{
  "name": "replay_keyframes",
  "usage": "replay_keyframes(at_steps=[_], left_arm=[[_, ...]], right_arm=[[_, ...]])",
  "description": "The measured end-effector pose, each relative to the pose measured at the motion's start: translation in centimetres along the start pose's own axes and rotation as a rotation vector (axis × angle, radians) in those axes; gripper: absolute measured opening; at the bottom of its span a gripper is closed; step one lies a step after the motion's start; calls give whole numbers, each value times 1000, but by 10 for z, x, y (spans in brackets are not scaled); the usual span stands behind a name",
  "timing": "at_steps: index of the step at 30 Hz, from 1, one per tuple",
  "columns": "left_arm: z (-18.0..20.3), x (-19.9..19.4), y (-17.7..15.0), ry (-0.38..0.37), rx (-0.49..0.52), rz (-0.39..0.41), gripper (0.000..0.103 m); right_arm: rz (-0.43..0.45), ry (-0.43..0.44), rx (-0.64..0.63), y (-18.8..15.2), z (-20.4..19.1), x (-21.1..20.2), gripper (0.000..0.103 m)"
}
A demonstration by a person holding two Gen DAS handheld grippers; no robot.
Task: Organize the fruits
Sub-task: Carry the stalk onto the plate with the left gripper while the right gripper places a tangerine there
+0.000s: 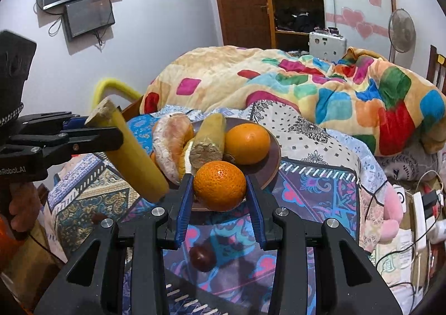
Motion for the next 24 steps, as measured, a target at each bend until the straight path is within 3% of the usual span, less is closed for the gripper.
replay_keyframes(at_steps=[3,7,15,21,24], left_arm=[[0,14,6,-17,-22,-15,36],[-8,30,15,28,-31,-4,36],[-24,45,17,26,-93,0,36],[-19,42,17,65,-28,23,41],[-18,38,16,80,-20,31,43]], right_arm=[[-28,0,-12,0,3,10,34],[-79,14,-12,-2,7,23,35],[-122,-30,-53,0,8,42,35],[-141,-31,-77,-4,4,47,35],[-133,-39,-79,-5,3,43,46]])
Point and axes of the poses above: each gripper's, at about its wrist camera, not at the fingertips, and x roughly the way its jaws point, z to its right, y to its top, the point moved 5 cm from there along x, roughly the way its jaws point
